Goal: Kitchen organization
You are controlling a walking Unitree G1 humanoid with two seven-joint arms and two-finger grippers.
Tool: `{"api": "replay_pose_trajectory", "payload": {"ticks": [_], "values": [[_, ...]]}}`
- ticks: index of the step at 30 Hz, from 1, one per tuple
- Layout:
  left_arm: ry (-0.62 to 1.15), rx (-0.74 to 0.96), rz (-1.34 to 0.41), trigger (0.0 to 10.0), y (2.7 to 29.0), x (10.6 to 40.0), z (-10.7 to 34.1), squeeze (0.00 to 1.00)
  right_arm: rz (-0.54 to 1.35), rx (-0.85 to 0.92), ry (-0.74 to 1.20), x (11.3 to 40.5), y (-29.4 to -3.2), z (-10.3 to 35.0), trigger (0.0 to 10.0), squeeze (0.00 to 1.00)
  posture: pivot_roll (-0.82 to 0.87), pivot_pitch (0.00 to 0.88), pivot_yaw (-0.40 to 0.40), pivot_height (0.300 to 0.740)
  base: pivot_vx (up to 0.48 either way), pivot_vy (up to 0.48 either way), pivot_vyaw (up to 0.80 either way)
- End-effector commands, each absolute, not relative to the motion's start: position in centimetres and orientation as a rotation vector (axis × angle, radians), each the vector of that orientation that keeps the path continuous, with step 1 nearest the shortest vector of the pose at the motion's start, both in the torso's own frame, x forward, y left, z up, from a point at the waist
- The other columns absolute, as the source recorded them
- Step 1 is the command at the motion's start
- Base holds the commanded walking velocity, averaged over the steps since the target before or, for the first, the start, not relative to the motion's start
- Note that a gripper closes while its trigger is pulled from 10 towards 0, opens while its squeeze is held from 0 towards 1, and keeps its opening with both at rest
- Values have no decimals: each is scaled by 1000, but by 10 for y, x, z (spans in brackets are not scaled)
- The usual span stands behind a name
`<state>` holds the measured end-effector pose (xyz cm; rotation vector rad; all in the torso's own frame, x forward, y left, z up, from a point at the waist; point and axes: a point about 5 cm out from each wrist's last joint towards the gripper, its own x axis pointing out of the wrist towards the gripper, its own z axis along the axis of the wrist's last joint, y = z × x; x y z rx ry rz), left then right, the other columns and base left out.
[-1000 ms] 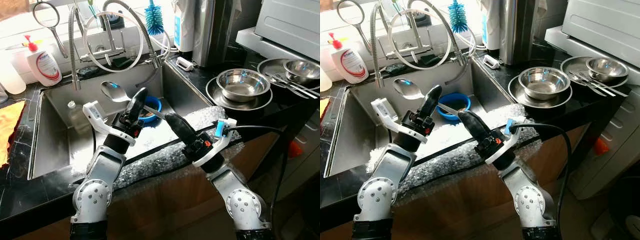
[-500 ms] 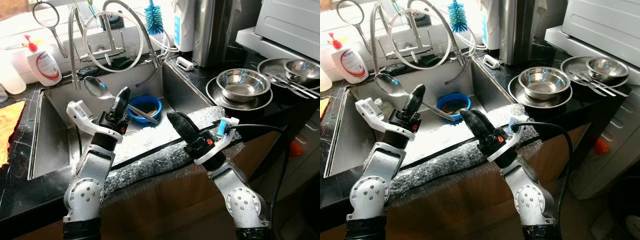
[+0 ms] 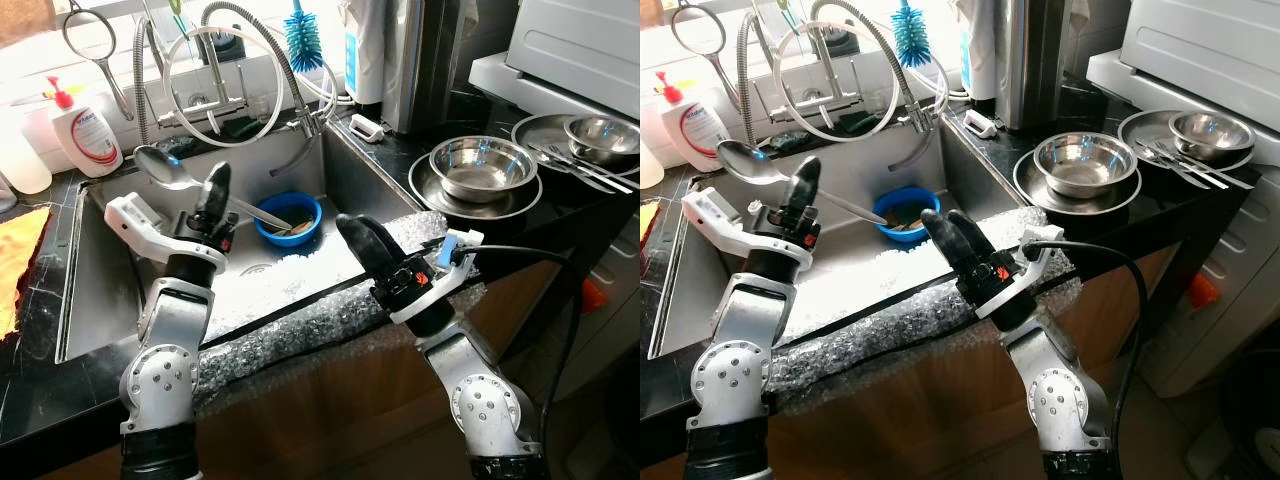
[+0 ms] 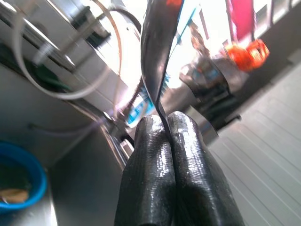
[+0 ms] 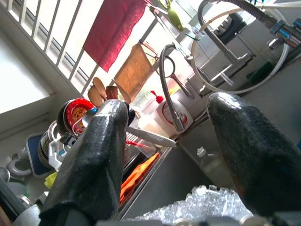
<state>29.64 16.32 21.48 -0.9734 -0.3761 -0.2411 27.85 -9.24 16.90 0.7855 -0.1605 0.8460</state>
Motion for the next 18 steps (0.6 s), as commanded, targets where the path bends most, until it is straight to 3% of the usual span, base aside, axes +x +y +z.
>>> {"api": "replay_pose_trajectory", "payload": {"ticks": [1,15,18], "values": [[-402,-956,-184,10000,173,298,218,0,852,771,-194,278,-90,178,10000,0,-194,0,156,740,0,0,0],[-501,-1000,31,10000,208,300,226,0,674,631,-221,285,-102,179,10000,0,-192,0,162,740,0,0,0],[-511,-996,71,10000,213,300,226,0,563,600,-241,290,-111,180,10000,0,-196,0,167,740,0,0,0]]}}
